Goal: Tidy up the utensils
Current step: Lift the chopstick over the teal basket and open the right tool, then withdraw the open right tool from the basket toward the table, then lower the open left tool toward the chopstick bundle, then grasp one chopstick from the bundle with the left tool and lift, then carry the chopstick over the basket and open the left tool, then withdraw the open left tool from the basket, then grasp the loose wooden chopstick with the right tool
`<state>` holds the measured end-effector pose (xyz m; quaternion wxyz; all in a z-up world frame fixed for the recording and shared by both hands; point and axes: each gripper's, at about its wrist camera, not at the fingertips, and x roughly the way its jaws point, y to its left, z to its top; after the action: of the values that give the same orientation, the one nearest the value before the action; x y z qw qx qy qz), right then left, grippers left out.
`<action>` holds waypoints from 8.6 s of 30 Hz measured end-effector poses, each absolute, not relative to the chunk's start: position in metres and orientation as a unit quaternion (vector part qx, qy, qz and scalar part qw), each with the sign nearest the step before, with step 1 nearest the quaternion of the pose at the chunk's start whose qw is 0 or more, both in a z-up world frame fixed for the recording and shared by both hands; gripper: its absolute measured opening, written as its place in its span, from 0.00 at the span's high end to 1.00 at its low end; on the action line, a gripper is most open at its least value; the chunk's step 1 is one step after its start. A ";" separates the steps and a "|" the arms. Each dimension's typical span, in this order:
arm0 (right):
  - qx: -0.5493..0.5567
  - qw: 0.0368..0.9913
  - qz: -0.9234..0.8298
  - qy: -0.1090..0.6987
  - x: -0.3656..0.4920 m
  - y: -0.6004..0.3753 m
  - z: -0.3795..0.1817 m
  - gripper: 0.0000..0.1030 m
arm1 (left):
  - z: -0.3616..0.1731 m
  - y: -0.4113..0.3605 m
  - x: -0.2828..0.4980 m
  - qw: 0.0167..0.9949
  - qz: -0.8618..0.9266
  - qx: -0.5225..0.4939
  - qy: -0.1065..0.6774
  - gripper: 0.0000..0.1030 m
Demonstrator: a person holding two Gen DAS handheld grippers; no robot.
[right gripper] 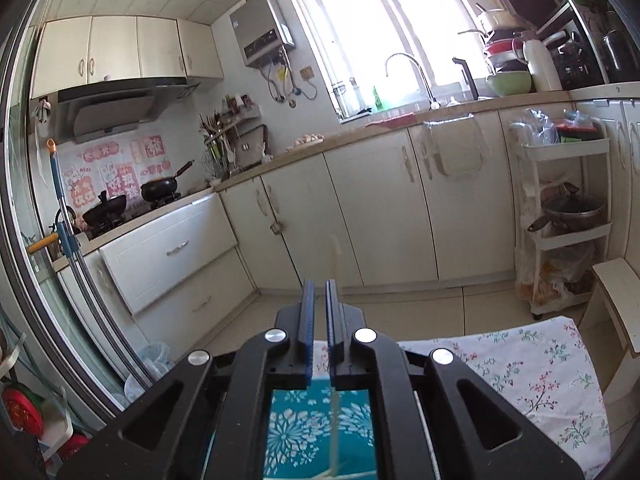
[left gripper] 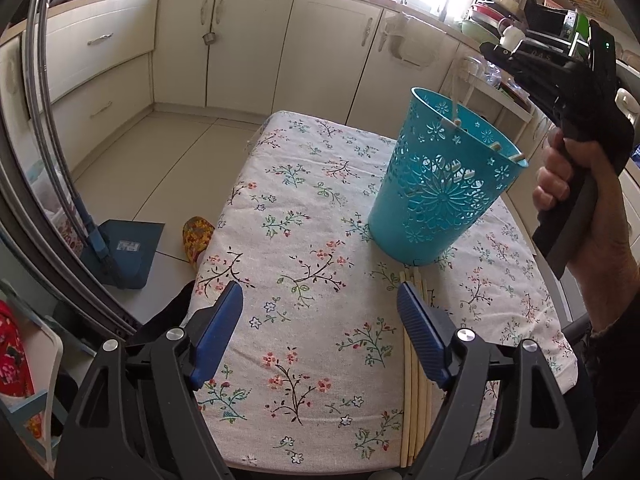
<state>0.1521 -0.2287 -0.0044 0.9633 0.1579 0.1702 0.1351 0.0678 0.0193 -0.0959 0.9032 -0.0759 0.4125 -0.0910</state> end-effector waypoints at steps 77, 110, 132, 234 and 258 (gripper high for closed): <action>0.072 0.891 0.104 0.436 0.035 -0.219 -0.161 0.88 | -0.165 -0.064 0.114 0.865 -0.113 0.070 0.484 0.21; 0.052 0.880 0.108 0.460 0.051 -0.222 -0.159 0.89 | -0.165 -0.083 0.121 0.858 -0.144 0.095 0.484 0.59; 0.052 0.890 0.108 0.441 0.042 -0.220 -0.164 0.82 | -0.124 -0.035 0.103 0.839 -0.214 -0.009 0.500 0.95; -0.091 0.840 0.206 0.493 0.041 -0.211 -0.157 0.90 | -0.117 0.026 0.106 0.916 -0.086 -0.091 0.380 0.52; 0.043 0.870 0.149 0.467 0.024 -0.231 -0.156 0.94 | -0.113 0.018 0.093 0.912 -0.094 -0.083 0.390 0.46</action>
<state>0.0242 -0.2310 -0.1556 0.8704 0.0434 0.4672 0.1490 0.0933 0.0175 -0.1130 0.9123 -0.0832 0.3897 -0.0943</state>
